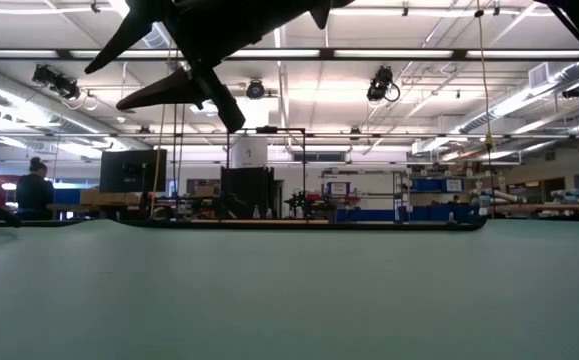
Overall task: Sort flowers into vase by color
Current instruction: Put the red flowers into the transparent flower vase
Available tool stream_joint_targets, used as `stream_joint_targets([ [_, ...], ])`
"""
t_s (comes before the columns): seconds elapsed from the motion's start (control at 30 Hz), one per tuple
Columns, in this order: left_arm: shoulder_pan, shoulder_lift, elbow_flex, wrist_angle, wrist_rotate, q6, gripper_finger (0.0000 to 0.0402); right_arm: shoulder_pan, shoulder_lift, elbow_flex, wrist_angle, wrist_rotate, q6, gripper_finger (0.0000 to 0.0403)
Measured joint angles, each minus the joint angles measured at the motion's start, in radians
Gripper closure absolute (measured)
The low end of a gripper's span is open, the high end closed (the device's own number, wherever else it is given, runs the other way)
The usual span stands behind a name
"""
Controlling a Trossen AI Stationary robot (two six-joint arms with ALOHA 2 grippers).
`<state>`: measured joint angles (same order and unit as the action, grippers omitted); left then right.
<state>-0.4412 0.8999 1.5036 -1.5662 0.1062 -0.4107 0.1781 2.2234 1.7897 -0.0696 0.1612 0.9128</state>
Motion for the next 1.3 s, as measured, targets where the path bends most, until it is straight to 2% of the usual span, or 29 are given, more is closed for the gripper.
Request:
stream_joint_targets([
  [0.07,-0.032,-0.001,0.083,0.007,0.106,0.016,0.028,0.001,0.0,0.0,0.0,0.0,0.0,0.0222],
  [0.2,-0.12,0.023,0.221,0.021,0.22,-0.009,0.0342,0.005,0.0,0.0,-0.001,-0.002,0.0,0.0222],
  [0.33,-0.235,0.077,0.255,0.111,0.313,-0.045,0.0392,0.013,0.0,0.0,-0.021,0.016,0.02,0.0222],
  [0.43,-0.359,0.144,0.254,0.148,0.362,-0.047,0.0396,0.019,0.0,0.0,-0.058,0.031,0.035,0.0222],
  [0.67,-0.689,0.29,0.252,0.126,0.373,-0.042,0.0396,0.047,0.0,0.0,-0.159,0.083,0.099,0.0222],
  [0.83,-0.831,0.345,0.252,0.146,0.267,-0.061,0.0396,0.068,0.0,0.0,-0.182,0.112,0.135,0.0222],
  [1.0,-0.904,0.428,0.252,0.27,0.054,-0.067,0.0396,0.09,0.0,0.0,-0.182,0.118,0.131,0.0222],
  [1.17,-0.897,0.53,0.257,0.292,-0.096,-0.081,0.0394,0.119,0.0,0.0,-0.241,0.016,0.069,0.0222],
  [1.3,-0.886,0.57,0.259,0.266,-0.124,-0.176,0.0393,0.158,0.0,0.0,-0.352,-0.07,0.037,0.0222],
])
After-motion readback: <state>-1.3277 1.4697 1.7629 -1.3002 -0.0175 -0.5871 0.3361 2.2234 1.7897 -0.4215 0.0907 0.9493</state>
